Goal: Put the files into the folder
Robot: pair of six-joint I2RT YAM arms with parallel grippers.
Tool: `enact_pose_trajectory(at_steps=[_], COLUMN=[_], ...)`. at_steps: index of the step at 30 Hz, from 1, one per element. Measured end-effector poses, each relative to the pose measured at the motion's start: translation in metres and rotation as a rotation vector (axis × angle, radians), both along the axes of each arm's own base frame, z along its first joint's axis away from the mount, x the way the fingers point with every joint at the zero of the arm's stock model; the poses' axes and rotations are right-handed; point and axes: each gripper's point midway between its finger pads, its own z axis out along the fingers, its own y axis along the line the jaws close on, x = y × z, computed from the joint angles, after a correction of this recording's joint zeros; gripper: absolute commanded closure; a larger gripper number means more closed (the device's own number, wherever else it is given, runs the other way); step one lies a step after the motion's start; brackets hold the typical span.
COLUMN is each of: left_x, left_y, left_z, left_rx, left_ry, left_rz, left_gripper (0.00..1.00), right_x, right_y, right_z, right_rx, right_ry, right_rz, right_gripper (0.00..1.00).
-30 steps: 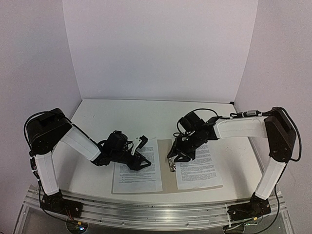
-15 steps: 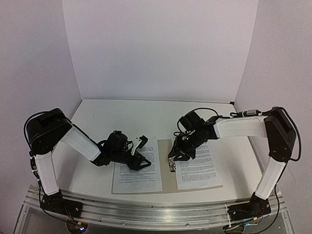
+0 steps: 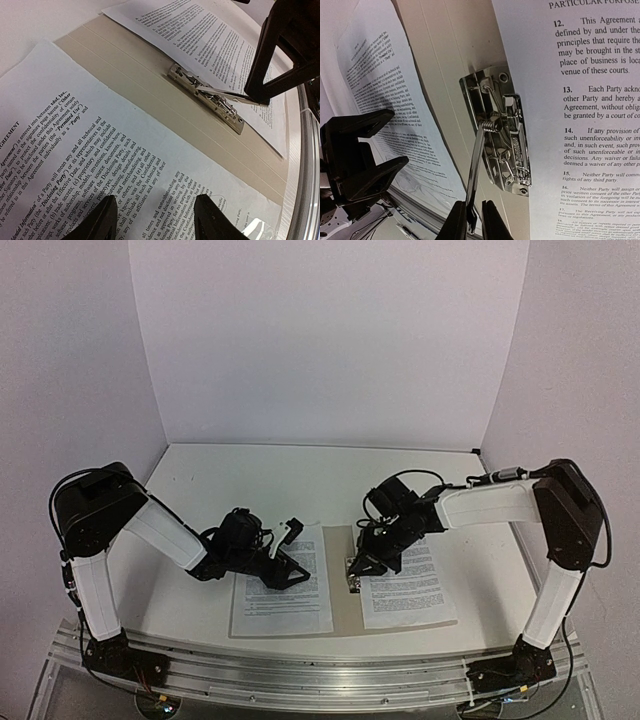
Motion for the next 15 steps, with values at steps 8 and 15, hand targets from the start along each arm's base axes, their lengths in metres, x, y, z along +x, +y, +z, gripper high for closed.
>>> enact_pose_trajectory(at_steps=[8,15], left_x=[0.000,0.000], left_y=[-0.001,-0.001], left_z=[0.000,-0.001], left_rx=[-0.003,-0.003], left_ry=[-0.003,-0.003], left_rz=[-0.001,0.000], left_gripper=[0.47,0.47], right_x=[-0.004,-0.007], right_y=[0.000,-0.001], right_z=[-0.007,-0.013], right_rx=[0.021,0.028], right_ry=[0.002,-0.004], right_rz=[0.009,0.018], right_gripper=[0.90,0.92])
